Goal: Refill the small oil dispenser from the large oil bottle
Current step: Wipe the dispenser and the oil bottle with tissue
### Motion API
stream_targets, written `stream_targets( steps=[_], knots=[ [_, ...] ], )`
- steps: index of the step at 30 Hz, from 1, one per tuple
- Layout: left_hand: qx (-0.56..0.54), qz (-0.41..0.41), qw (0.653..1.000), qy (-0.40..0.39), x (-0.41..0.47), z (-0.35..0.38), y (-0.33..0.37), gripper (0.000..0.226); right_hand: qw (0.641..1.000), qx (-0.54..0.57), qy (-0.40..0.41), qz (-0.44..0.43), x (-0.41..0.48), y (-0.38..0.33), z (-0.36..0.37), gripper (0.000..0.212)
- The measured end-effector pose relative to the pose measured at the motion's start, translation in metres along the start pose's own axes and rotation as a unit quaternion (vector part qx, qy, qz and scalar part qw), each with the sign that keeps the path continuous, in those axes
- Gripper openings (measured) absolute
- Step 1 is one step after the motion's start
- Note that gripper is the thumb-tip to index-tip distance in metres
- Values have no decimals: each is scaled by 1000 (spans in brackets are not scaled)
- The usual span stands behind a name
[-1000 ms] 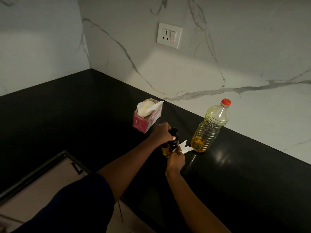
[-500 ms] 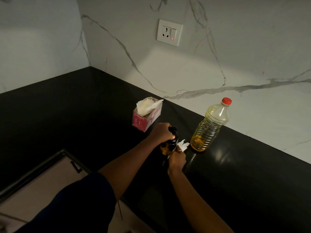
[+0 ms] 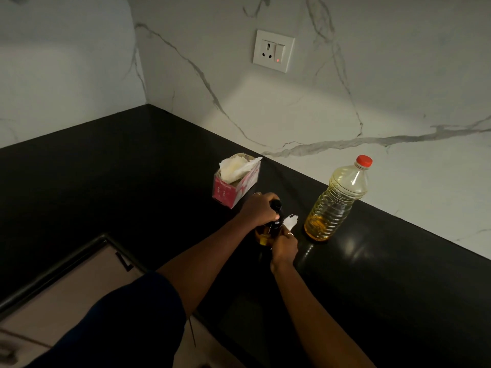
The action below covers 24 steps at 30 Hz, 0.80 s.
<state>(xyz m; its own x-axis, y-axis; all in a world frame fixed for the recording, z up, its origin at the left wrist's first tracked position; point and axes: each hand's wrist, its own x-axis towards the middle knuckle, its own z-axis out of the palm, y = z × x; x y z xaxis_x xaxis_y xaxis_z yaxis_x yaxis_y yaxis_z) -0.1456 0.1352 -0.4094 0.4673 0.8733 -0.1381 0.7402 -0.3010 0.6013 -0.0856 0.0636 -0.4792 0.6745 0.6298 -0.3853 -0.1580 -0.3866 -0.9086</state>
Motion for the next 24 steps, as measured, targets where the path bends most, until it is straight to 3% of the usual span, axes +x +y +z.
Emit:
stream_targets(
  steps=[7, 12, 17, 24],
  knots=[
    [60, 5, 998, -6, 1, -2, 4, 50, 998, 40, 54, -4, -15, 10, 8, 45],
    [75, -7, 997, 31, 0, 0, 4, 52, 994, 59, 79, -42, -16, -8, 6, 42],
    [70, -25, 997, 25, -2, -2, 2, 70, 999, 5, 15, -32, -3, -9, -5, 48],
    [93, -1, 995, -19, -6, -8, 5, 52, 1000, -24, -7, -2, -6, 13, -6, 51]
  ],
)
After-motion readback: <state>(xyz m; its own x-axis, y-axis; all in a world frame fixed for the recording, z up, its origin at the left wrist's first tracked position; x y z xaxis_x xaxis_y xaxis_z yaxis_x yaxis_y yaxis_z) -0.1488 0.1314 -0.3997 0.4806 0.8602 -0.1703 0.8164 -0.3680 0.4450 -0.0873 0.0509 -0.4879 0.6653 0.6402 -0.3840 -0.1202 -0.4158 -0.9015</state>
